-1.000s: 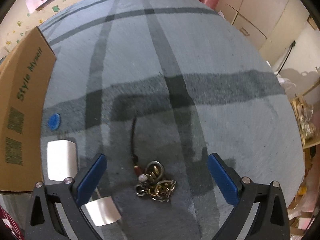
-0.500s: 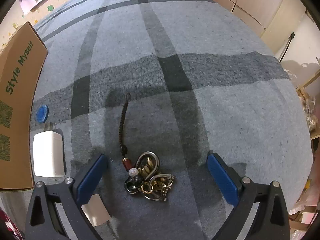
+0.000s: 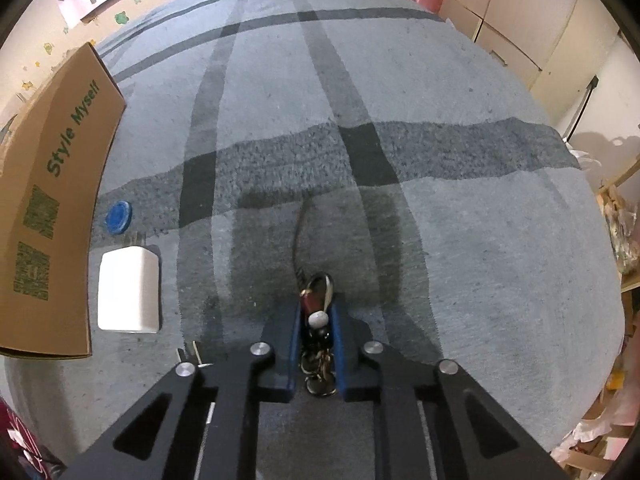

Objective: Organize rigid objects
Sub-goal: 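Close the right gripper on the keychain bundle, then lift the keychain with the right gripper and carry it over the box, then lower the keychain into the box and open the right gripper, then raise the open right gripper away from the box, then move the right gripper to the small white charger on the bed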

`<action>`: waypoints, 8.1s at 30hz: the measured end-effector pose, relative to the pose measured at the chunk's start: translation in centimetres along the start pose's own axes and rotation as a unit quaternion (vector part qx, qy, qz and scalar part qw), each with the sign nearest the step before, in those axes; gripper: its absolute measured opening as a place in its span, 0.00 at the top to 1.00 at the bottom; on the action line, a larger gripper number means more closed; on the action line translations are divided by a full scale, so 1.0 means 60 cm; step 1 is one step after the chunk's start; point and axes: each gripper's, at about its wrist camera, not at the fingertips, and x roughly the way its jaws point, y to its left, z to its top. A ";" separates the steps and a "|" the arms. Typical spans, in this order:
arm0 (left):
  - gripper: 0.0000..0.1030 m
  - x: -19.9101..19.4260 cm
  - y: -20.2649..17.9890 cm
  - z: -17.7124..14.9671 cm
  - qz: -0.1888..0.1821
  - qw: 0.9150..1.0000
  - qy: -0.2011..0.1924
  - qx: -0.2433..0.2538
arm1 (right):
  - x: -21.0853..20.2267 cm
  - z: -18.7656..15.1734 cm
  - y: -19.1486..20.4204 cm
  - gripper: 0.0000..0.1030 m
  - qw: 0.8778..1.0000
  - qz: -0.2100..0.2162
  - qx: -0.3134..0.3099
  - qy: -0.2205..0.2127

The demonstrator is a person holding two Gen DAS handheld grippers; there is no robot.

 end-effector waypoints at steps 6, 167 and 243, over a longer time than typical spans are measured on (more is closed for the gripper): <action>0.85 0.000 -0.001 0.000 0.001 1.000 0.000 0.000 | -0.016 -0.003 -0.004 0.90 1.000 0.008 0.000 -0.002; 0.85 0.004 0.000 0.000 0.001 1.000 0.000 0.001 | -0.160 0.148 0.417 0.01 0.976 0.113 -0.170 -0.083; 0.85 -0.001 -0.009 -0.002 0.012 1.000 -0.002 0.005 | -0.026 -0.065 0.073 0.49 0.998 0.020 -0.063 0.014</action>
